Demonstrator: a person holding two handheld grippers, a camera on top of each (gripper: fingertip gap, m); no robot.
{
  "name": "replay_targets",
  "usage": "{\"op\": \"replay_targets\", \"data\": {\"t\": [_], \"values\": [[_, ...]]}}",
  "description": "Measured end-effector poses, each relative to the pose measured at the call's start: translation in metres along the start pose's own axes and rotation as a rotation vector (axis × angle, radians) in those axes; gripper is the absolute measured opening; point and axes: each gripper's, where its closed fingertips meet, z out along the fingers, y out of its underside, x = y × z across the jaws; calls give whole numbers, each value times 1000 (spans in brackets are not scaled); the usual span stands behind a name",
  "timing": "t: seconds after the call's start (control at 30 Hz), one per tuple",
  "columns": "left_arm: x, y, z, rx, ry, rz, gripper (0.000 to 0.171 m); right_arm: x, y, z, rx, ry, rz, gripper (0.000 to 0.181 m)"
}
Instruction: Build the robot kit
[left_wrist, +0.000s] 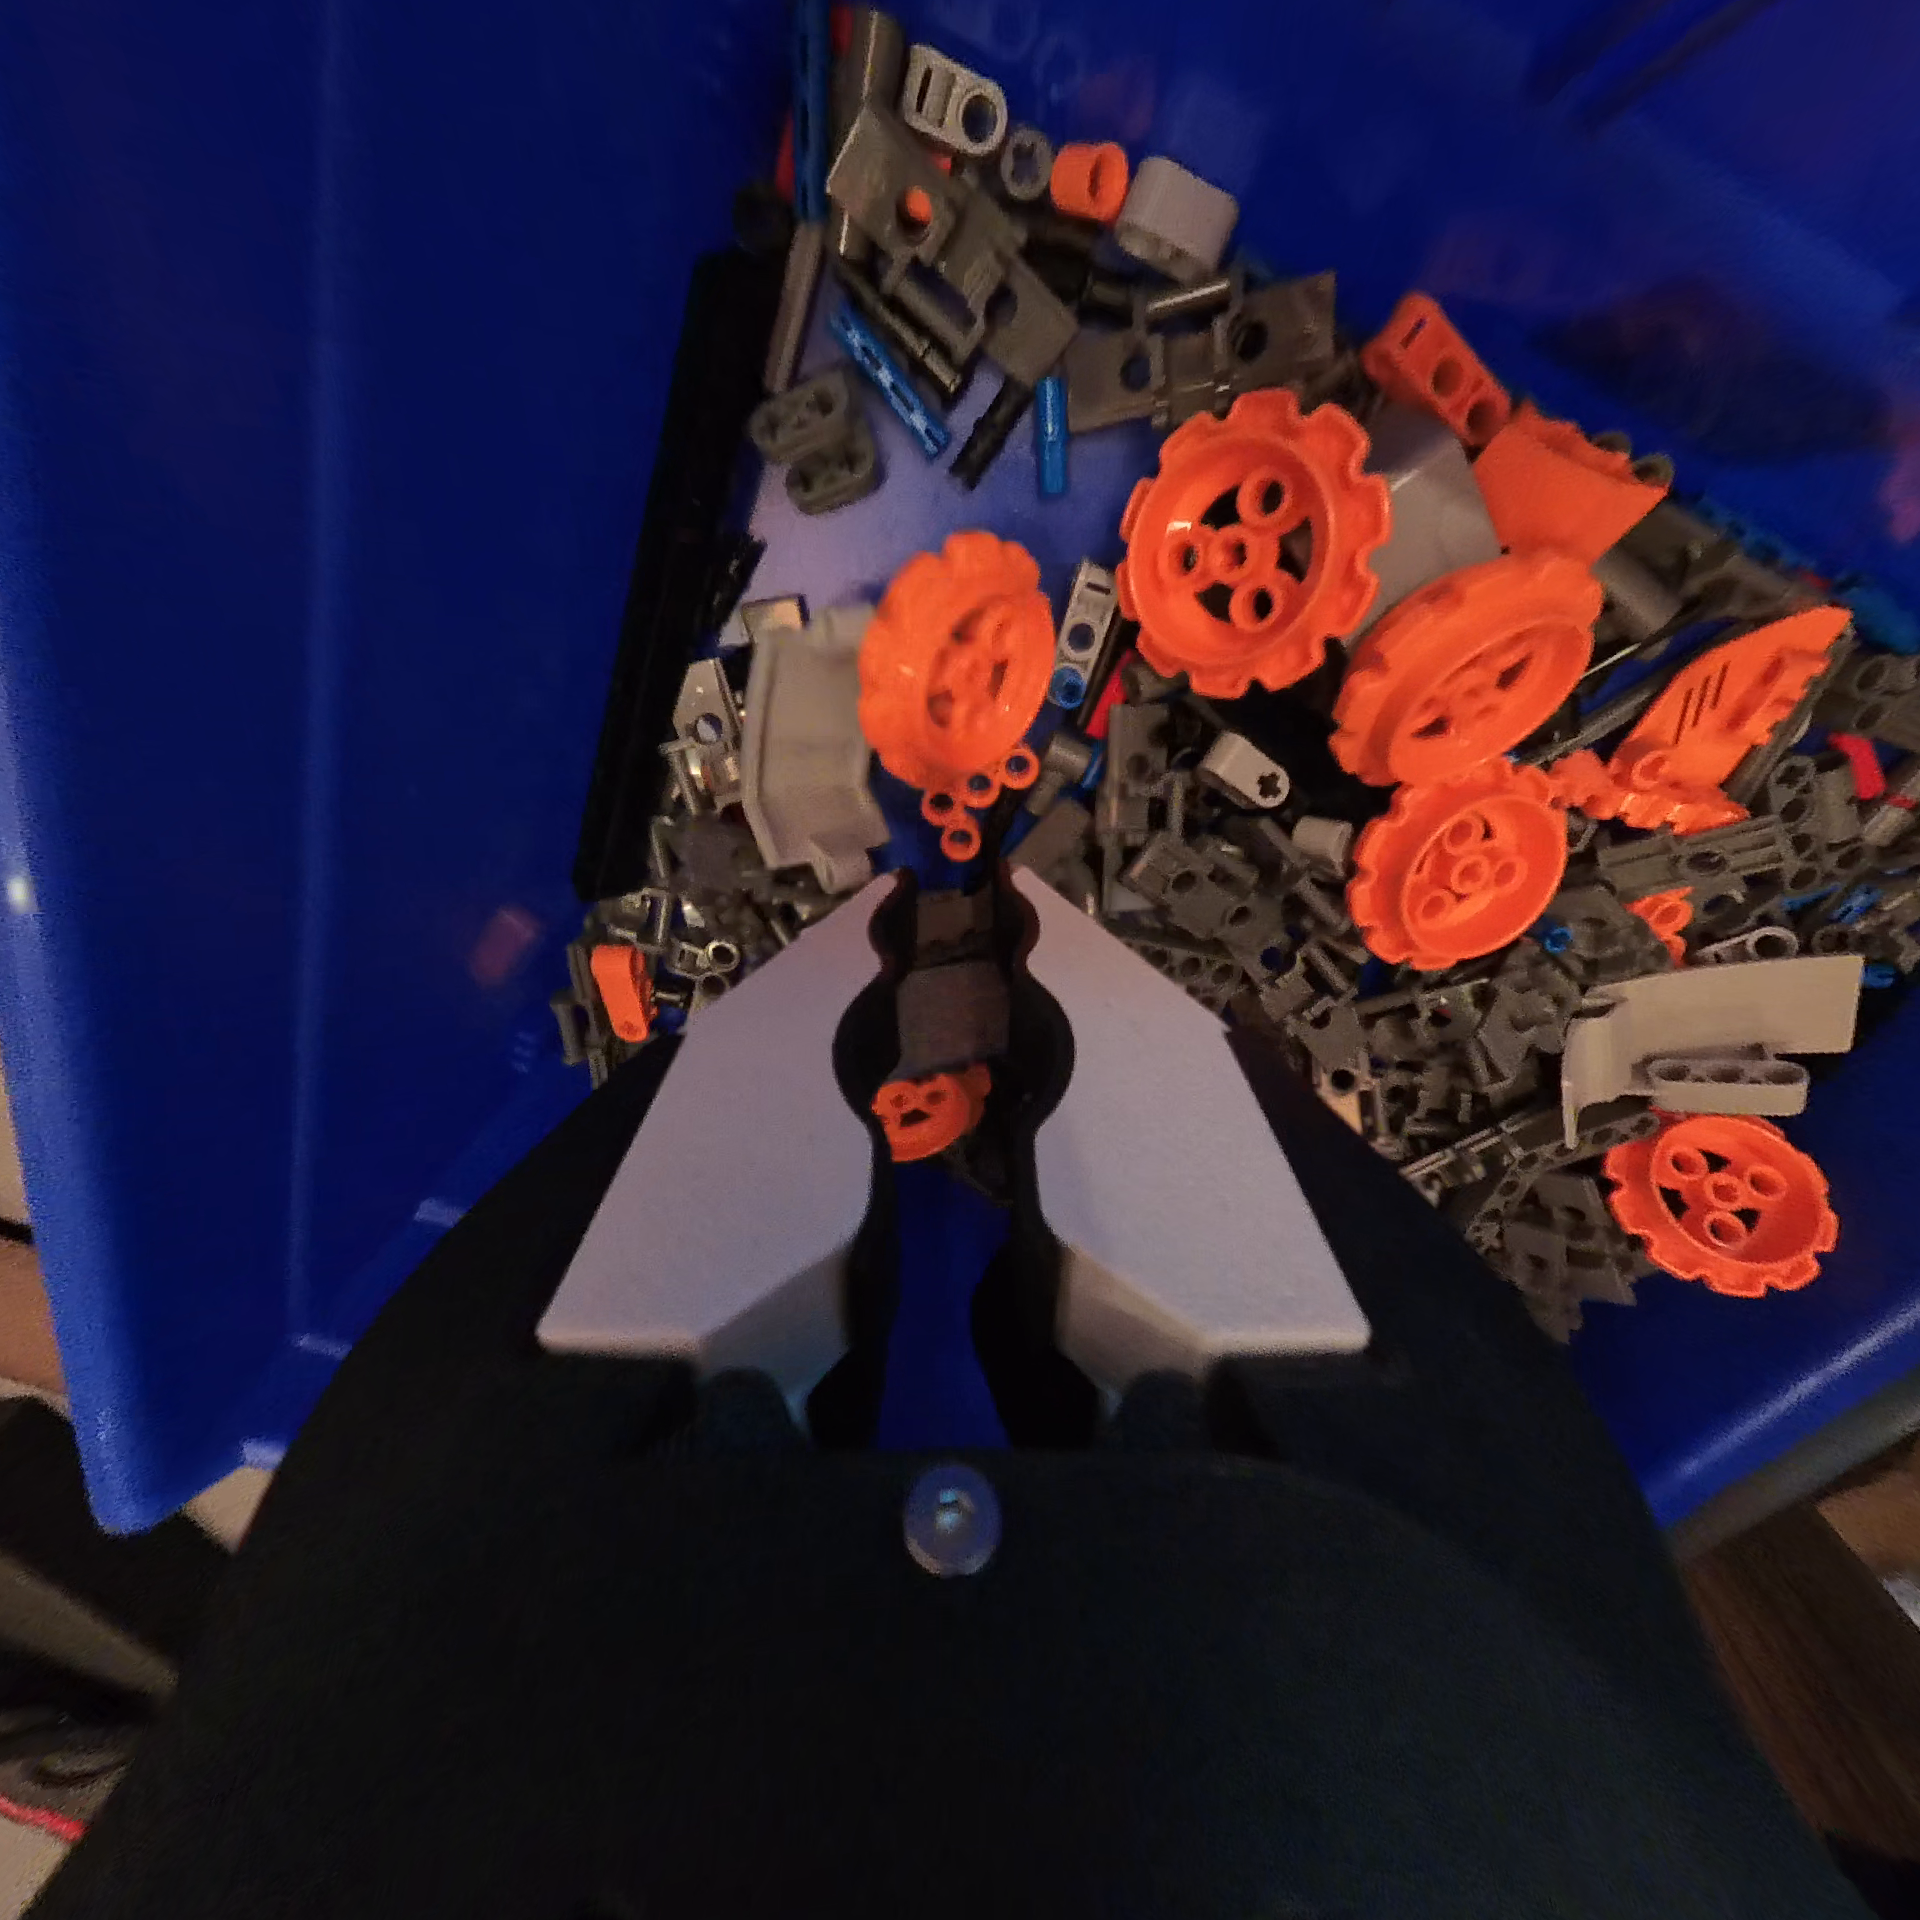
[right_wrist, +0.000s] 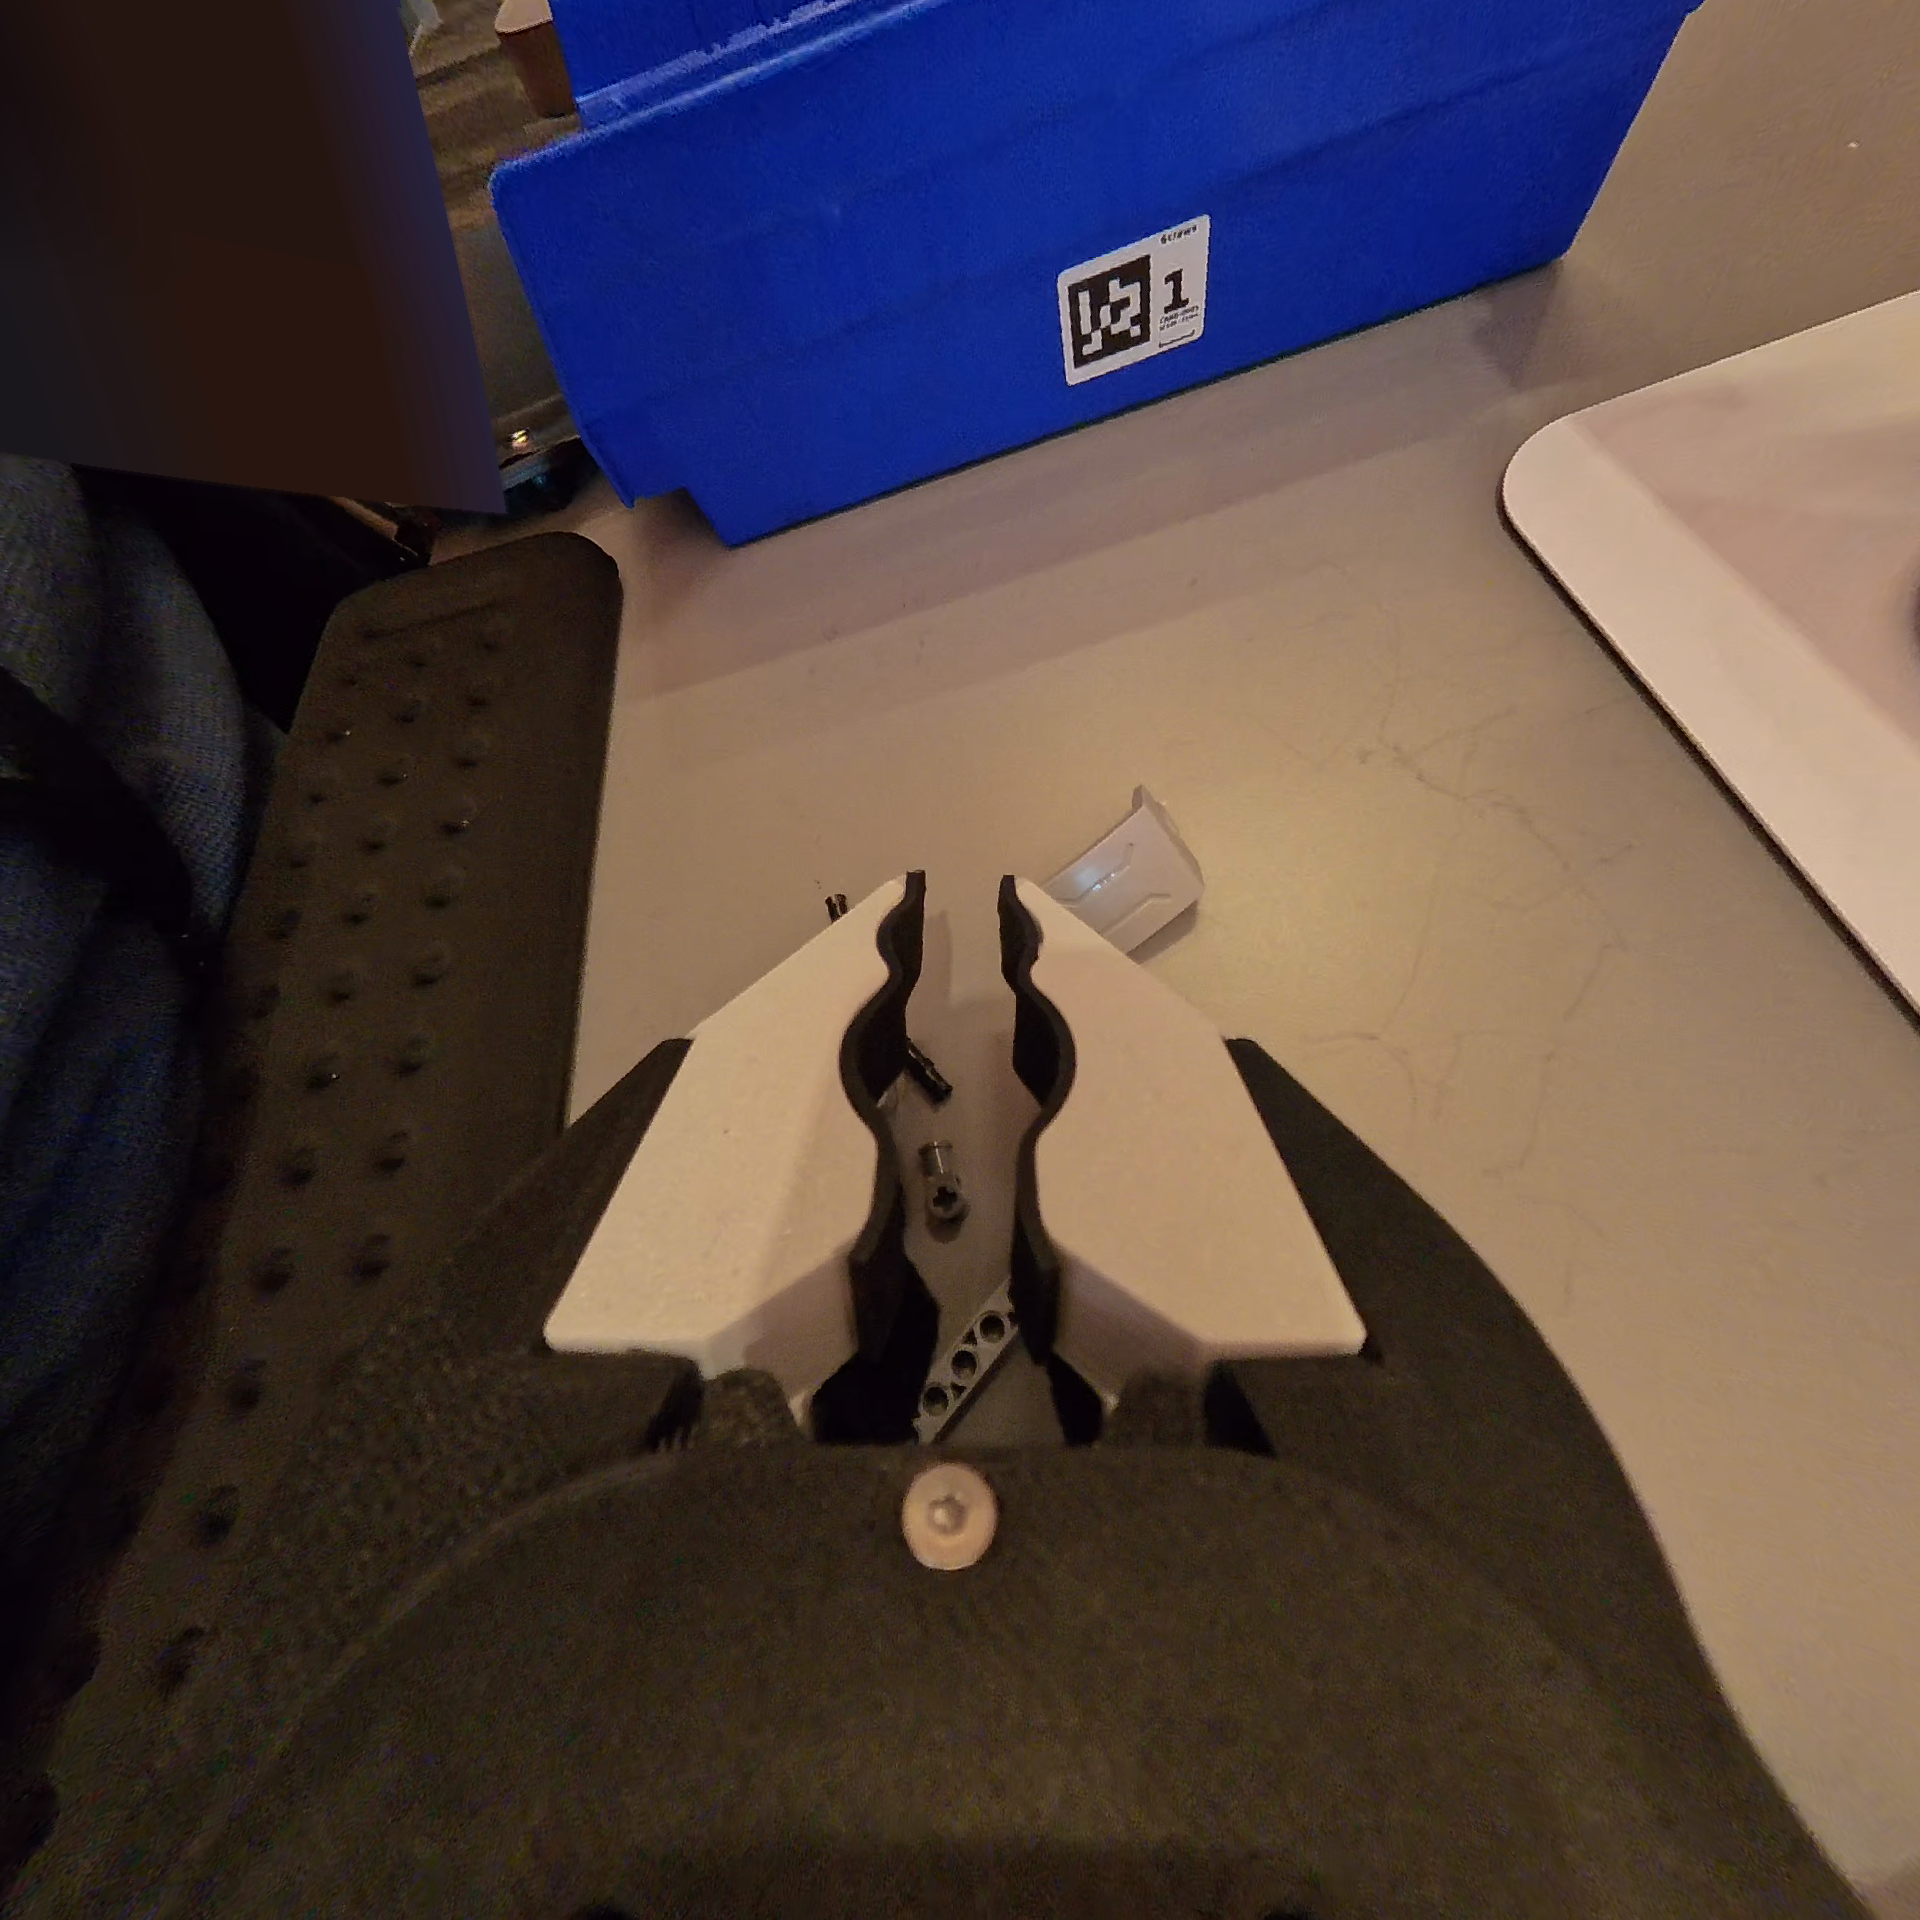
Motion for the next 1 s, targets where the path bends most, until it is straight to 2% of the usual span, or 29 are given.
{"op": "replay_targets", "data": {"t": [0.13, 0.3, 0.57, 0.77, 0.87, 1.0], "values": [[0, -3, -11, 11, -28, 13, 14, -1, 0, 0, 3, -2, -4, 11], [3, -41, -24, 147, -55, 78, 16, 0, 1, 1, 1, -3, -4, 11], [12, -91, -11, 280, -25, 179, 13, 1, 3, 3, -7, -5, 4, 11], [10, -94, 7, 261, 20, 158, 16, 2, 5, 4, -9, -7, 12, 11], [9, -89, 12, 237, 24, 139, 1, 2, 5, 3, -9, -6, 11, 11], [6, -76, 13, 190, 9, 135, 0, 2, 4, 2, -5, -5, 10, 11]]}}
